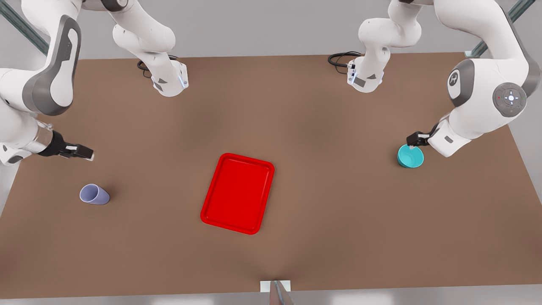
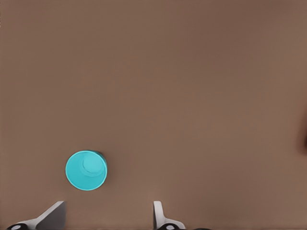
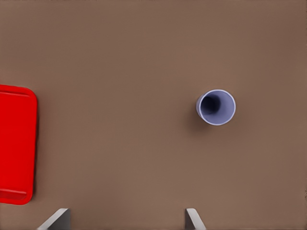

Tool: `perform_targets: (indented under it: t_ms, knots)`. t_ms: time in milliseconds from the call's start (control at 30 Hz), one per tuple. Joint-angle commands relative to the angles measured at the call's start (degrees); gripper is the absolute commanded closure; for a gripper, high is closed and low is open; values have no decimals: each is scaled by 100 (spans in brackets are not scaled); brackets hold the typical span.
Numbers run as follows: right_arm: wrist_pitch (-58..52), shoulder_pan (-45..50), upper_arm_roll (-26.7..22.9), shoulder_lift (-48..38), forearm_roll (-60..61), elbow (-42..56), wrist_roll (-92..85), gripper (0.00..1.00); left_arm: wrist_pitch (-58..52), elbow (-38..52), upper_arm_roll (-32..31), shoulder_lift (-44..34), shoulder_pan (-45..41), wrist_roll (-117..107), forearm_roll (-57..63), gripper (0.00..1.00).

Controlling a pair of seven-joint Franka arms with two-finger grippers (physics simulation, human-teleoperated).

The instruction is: Place the bowl on the tray with the left arm and the cup on the tray with the right arm

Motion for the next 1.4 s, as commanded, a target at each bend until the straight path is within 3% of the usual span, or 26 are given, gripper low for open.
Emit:
perform_targets:
  t_ms: [0, 100, 200, 400, 667, 700, 733, 767, 800, 1100, 1167, 1367]
  knots:
    - [0, 33, 0, 0, 0, 0, 1, 0, -26, -7, 0, 5, -6, -6, 37, 0]
    - [-18, 25, 0, 0, 0, 0, -8, 0, 290, -956, 97, 189, 406, -68, -33, 0]
    - [-18, 16, 0, 0, 0, 0, -8, 0, 1959, -2942, 1116, 269, 969, 2199, -1220, 0]
    - [-9, 7, 0, 0, 9, 0, -8, 0, 3595, -3742, 1134, 866, 1646, 4388, -1976, 0]
    - [-26, -2, -8, 0, 9, 0, -17, 0, 3753, -3892, 1125, 1394, 1708, 4582, -2072, 0]
    - [-26, 7, -8, 0, 9, 0, -17, 0, 3797, -3883, 1116, 1438, 1708, 4590, -2072, 5]
    - [-26, -2, -8, 0, 9, 0, -25, 0, 3806, -3883, 1116, 1455, 1708, 4590, -2081, 26]
    - [-35, -2, -8, 0, 9, 0, -25, 0, 3806, -3874, 1116, 1455, 1708, 4590, -2090, 56]
    - [-35, -11, -8, 0, 9, 0, -34, 0, 3814, -3865, 1090, 1455, 1708, 4547, -2090, 67]
    - [-35, -19, -8, 0, 26, 0, -52, 0, 3999, -3848, 1090, 1578, 1699, 4520, -2248, 70]
    - [-35, -19, -8, 0, 26, 0, -61, 0, 3982, -3822, 1081, 1578, 1699, 4432, -2239, 79]
    - [-35, -19, -17, 8, 26, 0, -69, 0, 3797, -3751, 1037, 1534, 1673, 4344, -2239, 79]
